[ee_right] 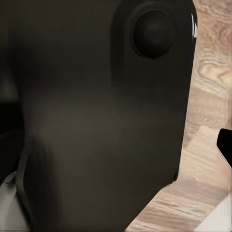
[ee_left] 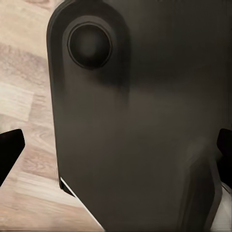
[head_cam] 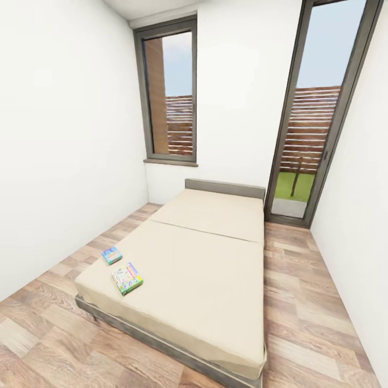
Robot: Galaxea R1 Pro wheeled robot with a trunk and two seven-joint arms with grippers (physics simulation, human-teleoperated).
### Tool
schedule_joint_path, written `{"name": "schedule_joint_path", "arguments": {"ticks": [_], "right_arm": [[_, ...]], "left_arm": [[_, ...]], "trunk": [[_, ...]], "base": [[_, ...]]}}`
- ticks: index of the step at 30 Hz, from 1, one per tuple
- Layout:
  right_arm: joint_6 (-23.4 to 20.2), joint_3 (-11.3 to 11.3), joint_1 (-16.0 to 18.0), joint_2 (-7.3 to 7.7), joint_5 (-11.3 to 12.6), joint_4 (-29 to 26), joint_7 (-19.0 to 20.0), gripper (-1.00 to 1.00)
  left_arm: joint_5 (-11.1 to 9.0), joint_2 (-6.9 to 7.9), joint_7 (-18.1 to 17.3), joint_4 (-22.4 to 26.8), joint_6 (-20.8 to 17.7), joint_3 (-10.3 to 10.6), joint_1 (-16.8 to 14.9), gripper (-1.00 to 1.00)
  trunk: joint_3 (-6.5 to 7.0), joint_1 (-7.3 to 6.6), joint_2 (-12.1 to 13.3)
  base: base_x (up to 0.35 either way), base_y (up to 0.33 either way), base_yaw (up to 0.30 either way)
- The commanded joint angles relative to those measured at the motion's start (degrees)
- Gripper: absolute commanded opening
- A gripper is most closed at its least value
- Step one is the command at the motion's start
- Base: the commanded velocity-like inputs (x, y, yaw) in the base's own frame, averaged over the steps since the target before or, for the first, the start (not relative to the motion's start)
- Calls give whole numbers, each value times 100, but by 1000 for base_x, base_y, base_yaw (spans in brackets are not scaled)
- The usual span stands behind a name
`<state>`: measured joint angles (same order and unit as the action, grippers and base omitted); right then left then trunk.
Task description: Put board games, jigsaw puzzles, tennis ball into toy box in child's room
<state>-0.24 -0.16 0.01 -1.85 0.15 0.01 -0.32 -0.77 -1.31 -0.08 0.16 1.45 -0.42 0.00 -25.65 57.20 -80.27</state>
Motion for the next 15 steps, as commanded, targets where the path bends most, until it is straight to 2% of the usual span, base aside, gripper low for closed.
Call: {"name": "schedule_joint_path", "arguments": {"ticks": [1,6,15], "right_arm": [[-3,-1,0,0,2,-1,-3,100],[10,-11,-1,1,7,-1,-3,100],[18,-22,-1,15,13,-1,2,100]], "left_arm": [[-9,-1,-1,1,14,-5,0,100],[-5,-1,-1,1,14,-9,0,100],[-3,-1,-1,1,13,-10,0,100]], "trunk": [[15,-23,40],[105,-132,240],[267,-330,601]], "base": [[0,0,273],[0,0,180],[0,0,31]]}}
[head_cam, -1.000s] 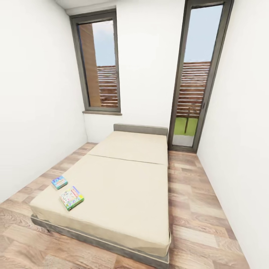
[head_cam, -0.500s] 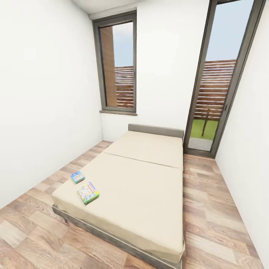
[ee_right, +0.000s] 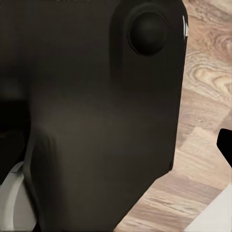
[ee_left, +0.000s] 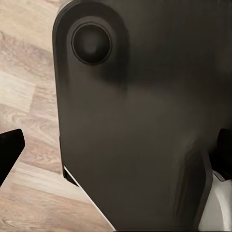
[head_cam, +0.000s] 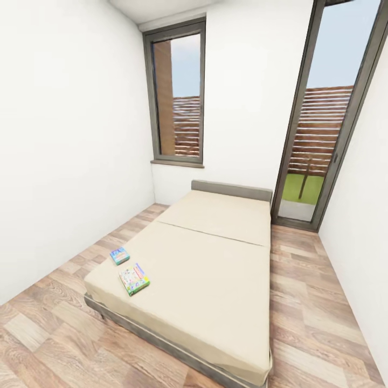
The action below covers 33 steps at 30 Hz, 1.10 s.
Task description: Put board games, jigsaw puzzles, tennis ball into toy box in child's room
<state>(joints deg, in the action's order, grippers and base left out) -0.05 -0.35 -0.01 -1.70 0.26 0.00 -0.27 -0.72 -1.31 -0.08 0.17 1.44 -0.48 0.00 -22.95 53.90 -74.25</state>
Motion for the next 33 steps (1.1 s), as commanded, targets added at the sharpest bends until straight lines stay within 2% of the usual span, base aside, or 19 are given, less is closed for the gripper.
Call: {"name": "schedule_joint_path", "arguments": {"ticks": [1,14,23,26,28,30,33], "right_arm": [[1,-1,1,0,2,0,-4,100],[5,15,1,24,-8,0,1,100],[29,6,1,19,-3,-4,0,100],[169,6,3,20,-15,-14,0,100],[421,2,6,37,-9,-46,-3,100],[634,-6,10,79,6,-80,-7,100],[791,-34,60,200,36,-107,-38,100]], "left_arm": [[-7,0,-1,1,14,-2,0,100],[-7,5,6,19,21,-3,0,100],[-6,77,51,654,8,-4,0,100],[-2,86,126,861,-1,-4,-4,100],[-2,91,234,1022,-23,-6,-10,100],[-5,94,346,1120,-48,-9,-29,100],[-6,103,476,1189,-74,-7,-223,100]], "trunk": [[15,-22,39],[248,-308,561],[410,-506,921],[464,-572,1042],[500,-616,1122],[535,-659,1202],[589,-725,1323]], "base": [[0,0,6],[0,0,1],[0,0,0],[0,0,0],[0,0,0],[0,0,0],[0,0,0]]}}
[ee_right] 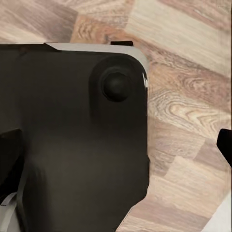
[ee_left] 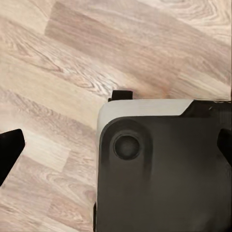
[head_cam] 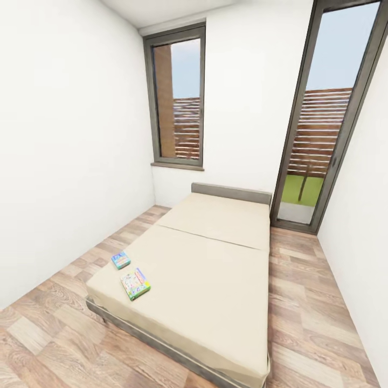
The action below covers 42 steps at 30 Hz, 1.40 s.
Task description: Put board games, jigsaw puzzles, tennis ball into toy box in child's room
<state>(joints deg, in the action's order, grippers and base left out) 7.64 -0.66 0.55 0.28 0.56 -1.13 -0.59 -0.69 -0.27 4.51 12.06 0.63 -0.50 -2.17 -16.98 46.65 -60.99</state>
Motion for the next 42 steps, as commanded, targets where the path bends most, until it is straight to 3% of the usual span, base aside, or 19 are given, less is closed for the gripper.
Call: {"name": "schedule_joint_path", "arguments": {"ticks": [1,8,14,18,26,33,42], "right_arm": [[37,-9,34,26,11,2,-15,100],[-52,-33,727,135,35,-9,-119,100],[-619,-33,1417,65,33,-10,-177,100],[-768,-32,1602,33,32,-43,-208,100],[-808,-4,1669,9,8,-408,-243,100],[-802,3,1668,0,21,-490,-256,100],[-692,19,1649,-9,-16,-457,-250,100]], "left_arm": [[-9,2,31,6,1,-6,-67,100],[-25,31,79,30,-84,-11,-640,100],[-27,43,84,31,-392,-11,-1136,100],[-22,115,83,27,-468,-11,-1290,100],[-8,281,55,2,-286,2,-1357,100],[4,292,20,-31,-12,60,-1364,100],[21,276,15,-62,44,90,-1365,100]], "trunk": [[11,-23,37],[137,-176,318],[244,-308,559],[316,-396,719],[460,-572,1040],[585,-725,1321],[747,-923,1682]], "base": [[0,0,0],[0,0,0],[0,0,0],[0,0,0],[0,0,0],[0,0,0],[0,0,0]]}}
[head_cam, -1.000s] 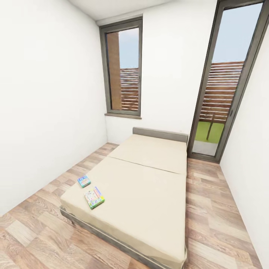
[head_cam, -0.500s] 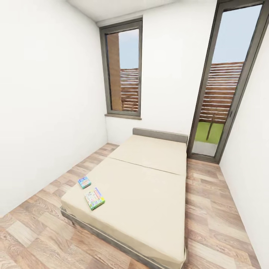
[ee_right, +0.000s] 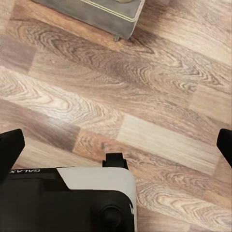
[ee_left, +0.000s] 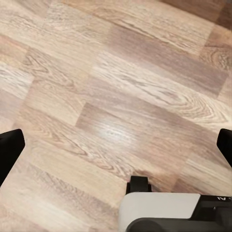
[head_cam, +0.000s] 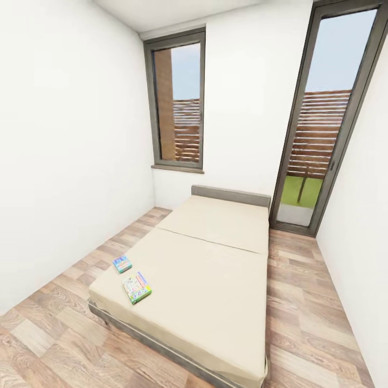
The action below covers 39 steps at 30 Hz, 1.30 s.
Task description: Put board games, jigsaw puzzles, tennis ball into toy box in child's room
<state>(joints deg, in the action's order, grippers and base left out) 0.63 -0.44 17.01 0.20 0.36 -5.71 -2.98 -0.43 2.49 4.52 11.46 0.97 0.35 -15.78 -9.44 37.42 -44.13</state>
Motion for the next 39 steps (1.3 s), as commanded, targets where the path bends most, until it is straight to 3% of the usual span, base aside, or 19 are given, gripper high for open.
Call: {"name": "schedule_joint_path", "arguments": {"ticks": [1,7,19,33,39], "right_arm": [[117,-2,-6,-1,-2,10,-9,100],[423,-13,-19,2,28,30,7,100],[480,-26,-30,-11,43,34,8,100],[506,-19,-31,-206,27,34,-21,100],[508,-18,-31,-299,-2,39,-26,100]], "left_arm": [[-4,-4,14,-27,14,7,-4,100],[-2,6,14,-111,24,9,-4,100],[-1,17,-3,-126,26,9,-4,100],[-1,-5,-7,-130,26,9,-4,100],[-1,-25,-4,-129,26,9,-4,100]], "trunk": [[10,-22,36],[118,-154,276],[333,-417,757],[585,-725,1319],[585,-725,1319]], "base": [[0,0,0],[0,0,0],[0,0,16],[0,0,256],[0,0,292]]}}
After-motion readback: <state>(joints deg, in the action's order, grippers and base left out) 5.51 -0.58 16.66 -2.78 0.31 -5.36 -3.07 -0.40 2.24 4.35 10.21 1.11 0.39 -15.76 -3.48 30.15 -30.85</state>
